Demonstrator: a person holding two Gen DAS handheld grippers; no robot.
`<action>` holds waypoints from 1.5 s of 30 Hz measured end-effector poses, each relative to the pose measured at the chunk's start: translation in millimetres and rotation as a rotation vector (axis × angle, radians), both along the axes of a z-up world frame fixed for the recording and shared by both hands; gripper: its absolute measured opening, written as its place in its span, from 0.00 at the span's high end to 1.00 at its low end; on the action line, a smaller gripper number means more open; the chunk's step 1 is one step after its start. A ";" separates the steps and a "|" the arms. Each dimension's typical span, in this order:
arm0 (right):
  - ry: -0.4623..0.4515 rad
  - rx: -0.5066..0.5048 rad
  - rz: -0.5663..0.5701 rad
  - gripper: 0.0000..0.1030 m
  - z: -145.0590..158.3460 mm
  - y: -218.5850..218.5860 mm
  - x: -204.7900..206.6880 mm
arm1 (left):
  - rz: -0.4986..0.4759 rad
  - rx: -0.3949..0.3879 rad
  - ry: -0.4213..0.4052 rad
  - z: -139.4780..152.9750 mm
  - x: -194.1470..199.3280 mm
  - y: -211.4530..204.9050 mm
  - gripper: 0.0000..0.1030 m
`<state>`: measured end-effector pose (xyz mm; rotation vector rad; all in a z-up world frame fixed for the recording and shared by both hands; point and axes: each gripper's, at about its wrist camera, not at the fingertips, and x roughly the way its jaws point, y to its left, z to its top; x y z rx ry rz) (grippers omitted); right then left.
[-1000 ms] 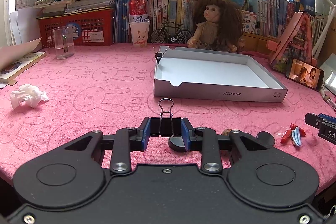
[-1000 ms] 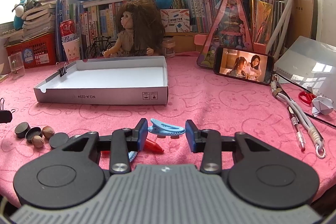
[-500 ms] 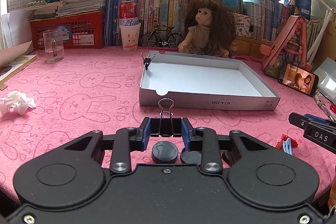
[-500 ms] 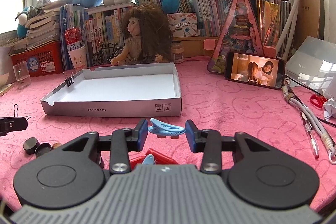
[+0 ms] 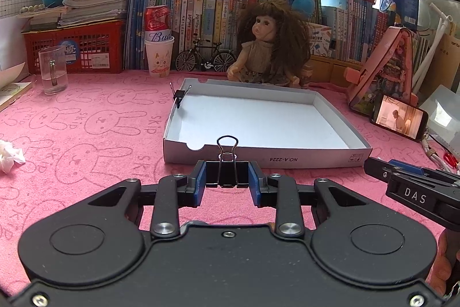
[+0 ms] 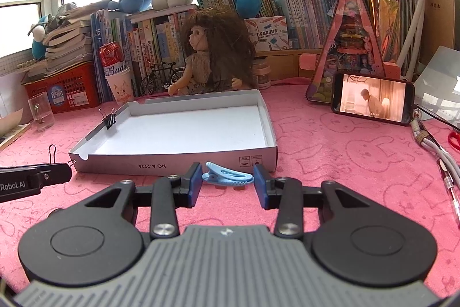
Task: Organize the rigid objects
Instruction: 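Lift and carry both held clips over the white box tray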
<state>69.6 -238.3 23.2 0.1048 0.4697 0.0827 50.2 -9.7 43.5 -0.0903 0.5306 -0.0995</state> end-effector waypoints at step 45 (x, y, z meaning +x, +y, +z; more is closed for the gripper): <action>0.371 0.069 0.111 0.57 -16.0 -1.7 205.9 | -0.082 -0.088 0.342 -29.8 237.3 -33.3 0.72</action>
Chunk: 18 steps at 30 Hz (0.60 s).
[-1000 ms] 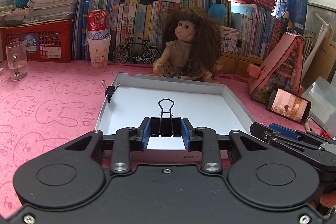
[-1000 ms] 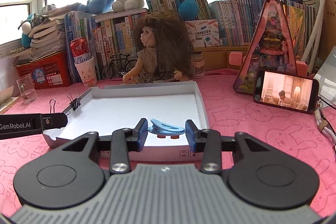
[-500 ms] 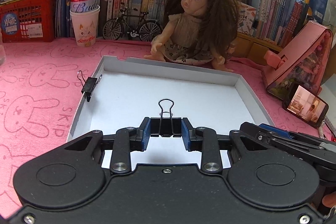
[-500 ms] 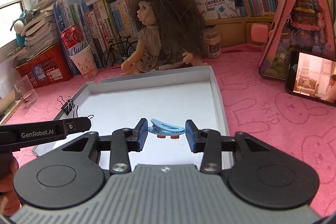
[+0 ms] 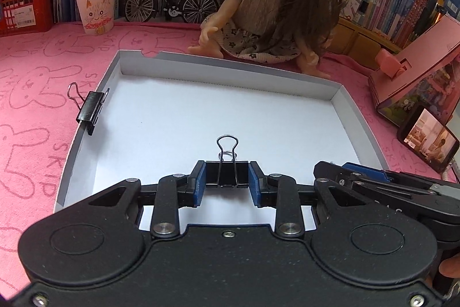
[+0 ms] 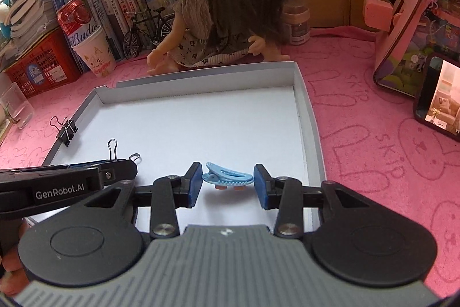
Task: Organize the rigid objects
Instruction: 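Lift and carry both held clips over the white box tray, then open left gripper to drop the binder clip while right gripper releases the blue clip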
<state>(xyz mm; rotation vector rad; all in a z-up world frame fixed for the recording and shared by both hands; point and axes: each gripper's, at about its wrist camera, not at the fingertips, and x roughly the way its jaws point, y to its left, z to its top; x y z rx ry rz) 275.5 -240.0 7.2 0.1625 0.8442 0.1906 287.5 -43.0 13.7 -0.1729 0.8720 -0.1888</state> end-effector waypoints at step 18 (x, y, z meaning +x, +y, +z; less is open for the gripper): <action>-0.008 -0.045 0.010 0.56 -2.8 11.3 5.8 | -0.027 0.012 -0.024 -3.3 2.2 -10.9 0.72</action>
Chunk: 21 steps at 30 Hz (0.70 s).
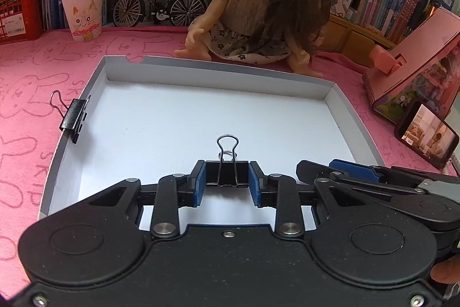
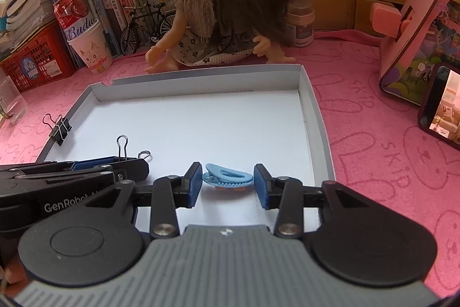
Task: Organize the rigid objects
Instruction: 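Open left gripper to drop the binder clip while right gripper releases the blue clip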
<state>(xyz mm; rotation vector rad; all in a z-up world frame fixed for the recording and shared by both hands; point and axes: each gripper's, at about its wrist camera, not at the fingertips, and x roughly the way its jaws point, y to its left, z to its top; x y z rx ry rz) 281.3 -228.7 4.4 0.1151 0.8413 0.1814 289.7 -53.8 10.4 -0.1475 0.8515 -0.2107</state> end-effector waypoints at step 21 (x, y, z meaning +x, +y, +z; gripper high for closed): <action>-0.072 0.047 -0.040 0.29 18.3 -13.9 -21.8 | -0.005 -0.003 -0.081 25.6 -24.4 10.9 0.41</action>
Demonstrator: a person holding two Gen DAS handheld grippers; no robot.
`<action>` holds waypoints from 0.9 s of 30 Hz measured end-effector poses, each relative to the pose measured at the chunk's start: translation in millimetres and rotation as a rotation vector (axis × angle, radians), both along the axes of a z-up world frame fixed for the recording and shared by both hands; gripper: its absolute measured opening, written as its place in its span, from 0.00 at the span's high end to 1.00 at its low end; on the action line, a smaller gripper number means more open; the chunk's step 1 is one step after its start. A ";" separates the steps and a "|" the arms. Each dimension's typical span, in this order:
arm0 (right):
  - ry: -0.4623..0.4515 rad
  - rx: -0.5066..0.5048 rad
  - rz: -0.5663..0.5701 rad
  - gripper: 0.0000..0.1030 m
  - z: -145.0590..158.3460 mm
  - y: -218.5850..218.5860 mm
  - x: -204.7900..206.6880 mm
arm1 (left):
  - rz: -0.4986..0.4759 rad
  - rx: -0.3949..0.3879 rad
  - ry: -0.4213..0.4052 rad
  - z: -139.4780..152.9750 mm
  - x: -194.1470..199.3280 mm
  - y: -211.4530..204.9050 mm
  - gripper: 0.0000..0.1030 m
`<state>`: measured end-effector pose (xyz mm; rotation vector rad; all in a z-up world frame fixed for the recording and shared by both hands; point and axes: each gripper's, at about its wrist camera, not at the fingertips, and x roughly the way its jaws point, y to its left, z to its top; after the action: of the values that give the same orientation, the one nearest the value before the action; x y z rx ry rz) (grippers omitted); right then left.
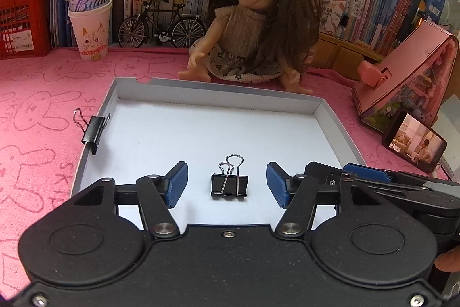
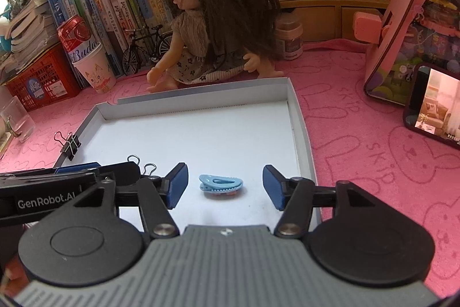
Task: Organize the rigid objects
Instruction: 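Open left gripper to drop the binder clip while right gripper releases the blue clip, then withdraw both tools from the tray back toward the table objects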
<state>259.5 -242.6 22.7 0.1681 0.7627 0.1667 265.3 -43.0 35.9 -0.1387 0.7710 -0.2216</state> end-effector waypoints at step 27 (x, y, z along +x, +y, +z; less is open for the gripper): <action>-0.237 -0.097 0.014 0.05 29.3 2.0 -94.6 | -0.055 0.016 -0.235 29.5 -121.7 14.5 0.16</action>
<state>165.0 -240.6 52.0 0.0499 0.5350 0.1595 143.5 -28.4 65.5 -0.0749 0.5436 -0.2790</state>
